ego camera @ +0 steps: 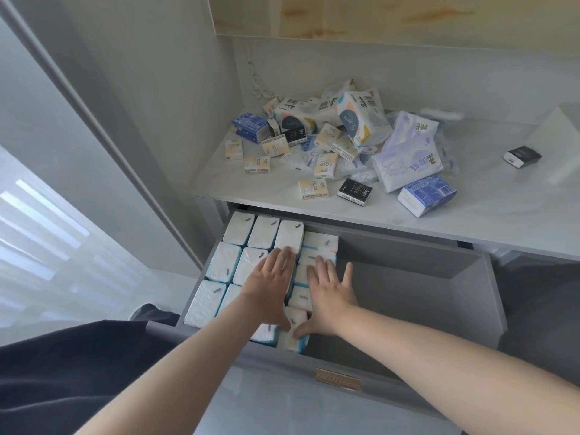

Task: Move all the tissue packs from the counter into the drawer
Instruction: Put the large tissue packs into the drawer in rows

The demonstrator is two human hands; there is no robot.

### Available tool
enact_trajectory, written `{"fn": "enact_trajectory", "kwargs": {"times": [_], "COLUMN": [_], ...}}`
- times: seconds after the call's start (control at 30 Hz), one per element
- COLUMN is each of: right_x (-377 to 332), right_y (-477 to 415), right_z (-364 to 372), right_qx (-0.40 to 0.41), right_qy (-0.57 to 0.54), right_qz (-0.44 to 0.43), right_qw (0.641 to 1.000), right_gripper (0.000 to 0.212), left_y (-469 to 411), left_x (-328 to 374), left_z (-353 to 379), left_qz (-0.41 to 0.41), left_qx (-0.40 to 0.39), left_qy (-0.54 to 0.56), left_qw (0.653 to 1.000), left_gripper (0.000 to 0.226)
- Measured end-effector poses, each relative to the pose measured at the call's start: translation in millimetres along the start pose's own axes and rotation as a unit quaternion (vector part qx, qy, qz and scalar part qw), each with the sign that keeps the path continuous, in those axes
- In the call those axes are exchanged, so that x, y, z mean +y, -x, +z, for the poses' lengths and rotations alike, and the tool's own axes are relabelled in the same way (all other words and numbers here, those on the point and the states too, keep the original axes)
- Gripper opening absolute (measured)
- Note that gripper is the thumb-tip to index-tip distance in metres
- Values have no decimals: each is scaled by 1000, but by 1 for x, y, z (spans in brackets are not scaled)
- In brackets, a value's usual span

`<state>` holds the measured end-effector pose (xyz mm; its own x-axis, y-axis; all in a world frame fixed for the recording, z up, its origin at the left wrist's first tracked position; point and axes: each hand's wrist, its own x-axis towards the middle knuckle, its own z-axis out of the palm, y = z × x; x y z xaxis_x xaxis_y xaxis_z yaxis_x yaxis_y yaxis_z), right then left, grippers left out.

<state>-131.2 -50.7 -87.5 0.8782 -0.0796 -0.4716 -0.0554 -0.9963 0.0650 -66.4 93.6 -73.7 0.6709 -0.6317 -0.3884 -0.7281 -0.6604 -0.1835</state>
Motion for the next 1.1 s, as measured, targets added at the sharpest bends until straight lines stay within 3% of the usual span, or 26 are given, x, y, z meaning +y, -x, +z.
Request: {"fn": "enact_trajectory", "kwargs": {"times": [0.1, 0.17, 0.27, 0.33, 0.47, 0.67, 0.77, 0.9, 1.0, 1.1], "right_x": [4, 8, 19, 31, 57, 80, 82, 84, 95, 117], "right_y": [-1, -4, -6, -7, -10, -52, -81, -125, -164, -197], "right_z": [-6, -18, -53, -81, -134, -185, -209, -247, -281, -310], "right_qx": [-6, -33, -66, -40, 77, 179, 248, 321, 275, 212], "right_qy": [-11, -37, -146, -213, -280, -304, -243, -70, 117, 252], "right_qz": [-12, -20, -21, -28, -27, -16, -30, -44, -17, 59], "right_qw": [1000, 999, 987, 976, 957, 935, 937, 943, 954, 942], "right_gripper": [145, 131, 81, 51, 43, 32, 30, 29, 41, 59], "left_y": [-2, -6, -12, -17, -33, -74, -104, -149, -182, -208], "left_x": [-6, -13, -27, -39, -62, -92, -109, -131, -146, -158], "left_z": [-10, -24, -54, -75, -125, -179, -185, -194, -195, -188], "left_qz": [8, 12, 5, -10, -17, -19, -36, -60, -82, -86], "left_qx": [-9, 6, 3, -7, 13, 108, 163, 235, 284, 281], "left_qy": [30, 96, 187, 213, 233, 265, 275, 317, 321, 275], "left_qw": [999, 995, 982, 977, 972, 958, 947, 917, 900, 915], "left_gripper": [135, 112, 81, 73, 55, 46, 45, 32, 33, 49]}}
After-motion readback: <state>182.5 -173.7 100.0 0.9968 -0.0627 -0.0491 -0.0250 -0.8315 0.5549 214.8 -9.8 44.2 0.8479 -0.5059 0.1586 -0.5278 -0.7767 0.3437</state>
